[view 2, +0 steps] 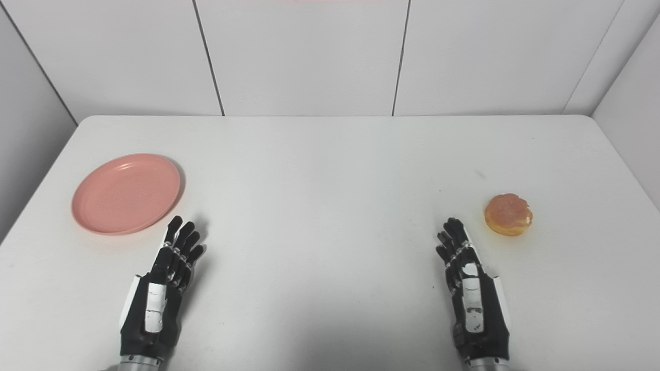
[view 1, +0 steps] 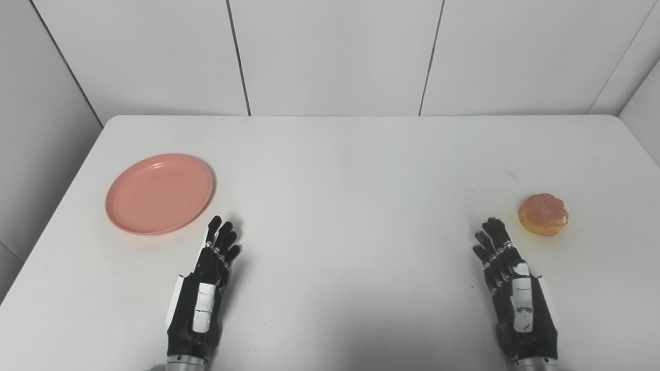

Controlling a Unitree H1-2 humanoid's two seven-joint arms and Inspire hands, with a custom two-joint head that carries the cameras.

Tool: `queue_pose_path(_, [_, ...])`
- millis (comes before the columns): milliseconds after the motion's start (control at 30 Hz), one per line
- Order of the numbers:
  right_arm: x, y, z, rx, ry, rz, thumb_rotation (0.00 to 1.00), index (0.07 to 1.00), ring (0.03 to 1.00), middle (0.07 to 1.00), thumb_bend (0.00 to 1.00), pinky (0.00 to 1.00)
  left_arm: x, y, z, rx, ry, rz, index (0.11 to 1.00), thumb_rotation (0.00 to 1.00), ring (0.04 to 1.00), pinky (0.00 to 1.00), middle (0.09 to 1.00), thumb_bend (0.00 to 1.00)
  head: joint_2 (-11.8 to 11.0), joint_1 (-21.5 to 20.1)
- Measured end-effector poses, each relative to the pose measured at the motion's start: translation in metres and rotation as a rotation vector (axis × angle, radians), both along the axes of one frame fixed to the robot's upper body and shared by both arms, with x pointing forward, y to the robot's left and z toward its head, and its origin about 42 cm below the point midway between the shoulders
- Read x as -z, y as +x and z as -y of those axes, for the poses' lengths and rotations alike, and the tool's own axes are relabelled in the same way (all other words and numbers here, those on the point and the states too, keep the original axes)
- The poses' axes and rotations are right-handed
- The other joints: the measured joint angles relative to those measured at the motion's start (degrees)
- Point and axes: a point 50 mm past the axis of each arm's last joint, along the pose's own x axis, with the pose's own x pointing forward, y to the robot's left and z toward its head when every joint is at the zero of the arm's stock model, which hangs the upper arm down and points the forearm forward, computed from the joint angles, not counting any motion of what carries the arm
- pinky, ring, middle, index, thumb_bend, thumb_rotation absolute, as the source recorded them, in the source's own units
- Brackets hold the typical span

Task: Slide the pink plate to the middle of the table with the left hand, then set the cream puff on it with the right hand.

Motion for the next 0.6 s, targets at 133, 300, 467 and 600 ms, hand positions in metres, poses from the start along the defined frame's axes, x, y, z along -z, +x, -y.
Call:
queue_pose_path(133, [-0.0001, -0.0056, -0.0001, -0.014, 0.002, -0.011, 0.95, 0.911, 0.945, 0.942, 0.88, 0.97, -0.0005, 0.0000, 0.0003, 0.000, 0.000, 0.002, 1.000, 0.92, 0.984, 0.98, 0.984, 0.95, 0.2, 0.0])
queue_pose_path(300, [-0.0003, -0.0094, -0.0010, -0.020, 0.014, -0.016, 0.96, 0.921, 0.944, 0.945, 0.85, 0.97, -0.0012, 0.0001, 0.0005, 0.000, 0.003, 0.004, 1.000, 0.93, 0.993, 0.99, 0.990, 0.95, 0.1, -0.1])
queue_pose_path(467, [-0.0002, -0.0092, -0.0013, -0.020, 0.014, -0.018, 0.96, 0.925, 0.952, 0.948, 0.85, 0.98, -0.0011, 0.0001, 0.0004, -0.001, 0.003, 0.004, 1.000, 0.92, 0.984, 0.98, 0.983, 0.95, -0.3, 0.0])
queue_pose_path(600, [0.0000, -0.0092, -0.0012, -0.021, 0.014, -0.020, 0.95, 0.930, 0.954, 0.953, 0.86, 0.98, 0.0000, 0.0000, 0.0005, -0.001, 0.003, 0.001, 1.000, 0.92, 0.984, 0.98, 0.984, 0.96, -1.1, 0.8])
